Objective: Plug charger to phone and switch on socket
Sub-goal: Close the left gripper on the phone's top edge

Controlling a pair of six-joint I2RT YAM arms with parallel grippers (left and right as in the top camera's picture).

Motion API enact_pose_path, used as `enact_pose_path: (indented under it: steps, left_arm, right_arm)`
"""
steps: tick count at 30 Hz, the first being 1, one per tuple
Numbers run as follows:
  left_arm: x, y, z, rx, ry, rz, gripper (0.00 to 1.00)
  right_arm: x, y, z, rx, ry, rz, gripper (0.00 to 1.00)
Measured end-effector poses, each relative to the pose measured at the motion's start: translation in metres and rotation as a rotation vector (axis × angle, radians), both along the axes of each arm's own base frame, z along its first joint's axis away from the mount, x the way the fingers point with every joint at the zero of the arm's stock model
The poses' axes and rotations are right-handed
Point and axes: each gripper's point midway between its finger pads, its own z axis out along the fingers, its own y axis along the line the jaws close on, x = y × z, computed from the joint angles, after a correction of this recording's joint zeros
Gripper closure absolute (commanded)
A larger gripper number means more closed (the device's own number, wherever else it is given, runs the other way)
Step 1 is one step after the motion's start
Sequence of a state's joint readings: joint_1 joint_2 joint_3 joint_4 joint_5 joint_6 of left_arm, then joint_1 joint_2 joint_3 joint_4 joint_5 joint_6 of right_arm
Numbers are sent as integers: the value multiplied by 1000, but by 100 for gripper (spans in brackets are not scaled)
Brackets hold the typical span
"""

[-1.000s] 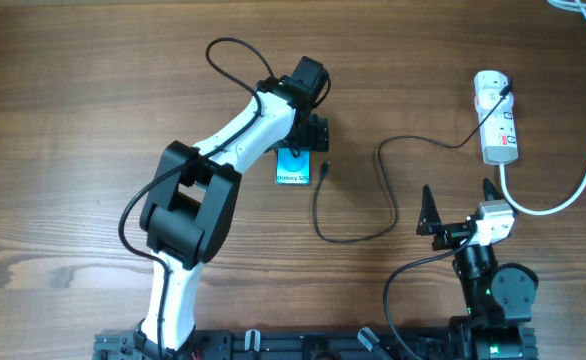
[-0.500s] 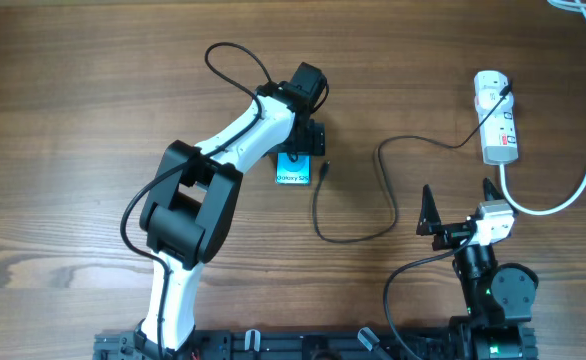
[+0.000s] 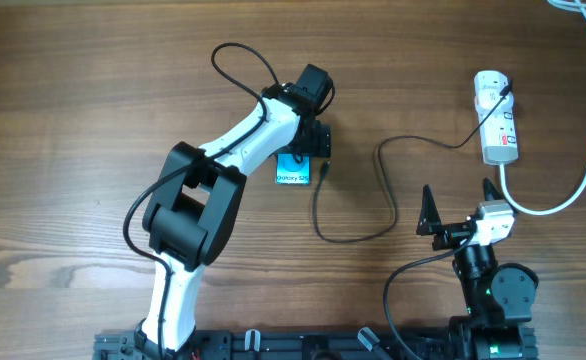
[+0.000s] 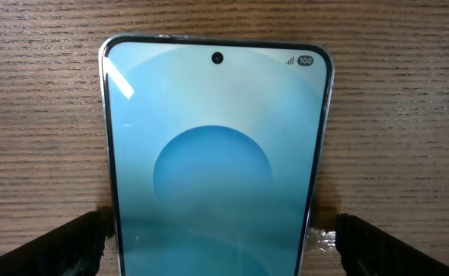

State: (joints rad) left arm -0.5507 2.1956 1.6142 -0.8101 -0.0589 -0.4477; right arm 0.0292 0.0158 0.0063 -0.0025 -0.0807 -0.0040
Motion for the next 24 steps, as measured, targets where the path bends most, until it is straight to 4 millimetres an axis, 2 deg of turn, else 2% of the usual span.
enact_pose_path:
  steps: [24]
  left_arm:
    - [-2, 7, -2, 34, -1, 5, 0]
  right_arm:
    - [0, 0, 0, 0, 0, 0, 0]
